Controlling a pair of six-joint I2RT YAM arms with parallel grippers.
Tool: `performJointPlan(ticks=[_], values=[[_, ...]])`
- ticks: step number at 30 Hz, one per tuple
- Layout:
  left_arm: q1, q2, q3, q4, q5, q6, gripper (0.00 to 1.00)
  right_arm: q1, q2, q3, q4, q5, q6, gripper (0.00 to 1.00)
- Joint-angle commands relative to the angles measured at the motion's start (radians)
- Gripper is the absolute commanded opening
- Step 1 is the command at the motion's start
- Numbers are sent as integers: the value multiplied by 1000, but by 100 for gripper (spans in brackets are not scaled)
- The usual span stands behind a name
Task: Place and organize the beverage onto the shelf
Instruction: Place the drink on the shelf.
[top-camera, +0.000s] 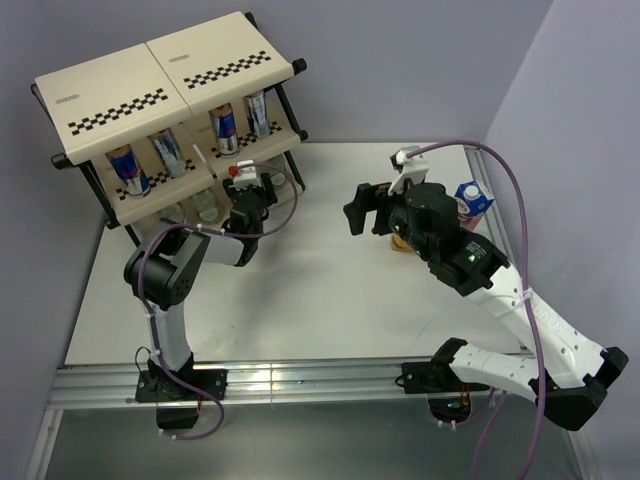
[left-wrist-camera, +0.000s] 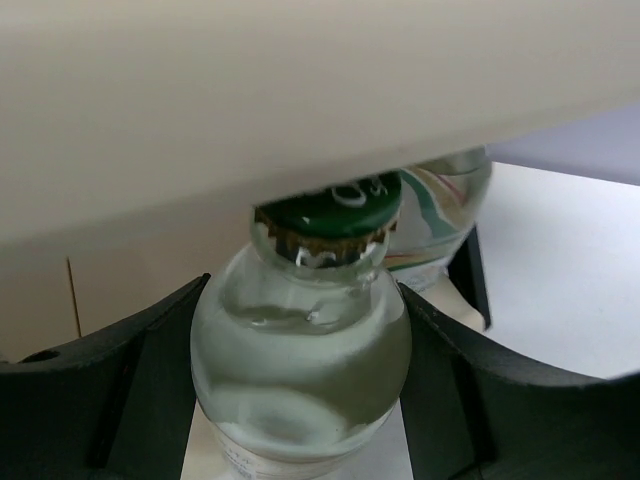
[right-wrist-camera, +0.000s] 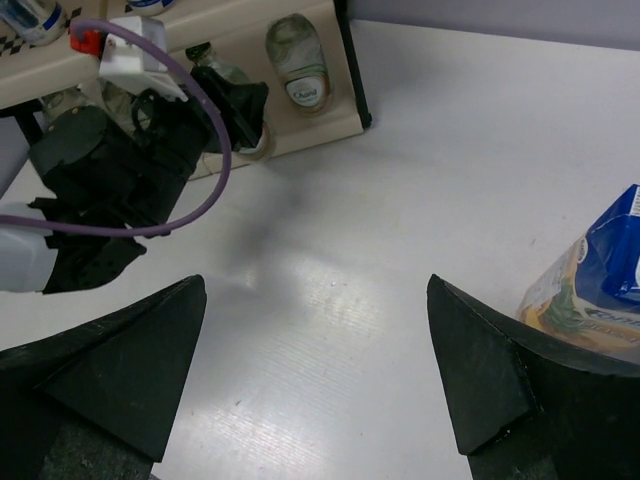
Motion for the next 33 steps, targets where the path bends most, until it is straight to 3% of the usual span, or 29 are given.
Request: performJointPlan(ticks=[1,13,33], values=[[45,-7,86,179,35,6,0,-2,-18,-5,51,-35,-8,98],[71,57,102,241,6,40,0,-1,-24,-13,68,-69,-9,98],[111,134,169,204,-26,43,2,-1,-29,-27,86,-115,-14,99]])
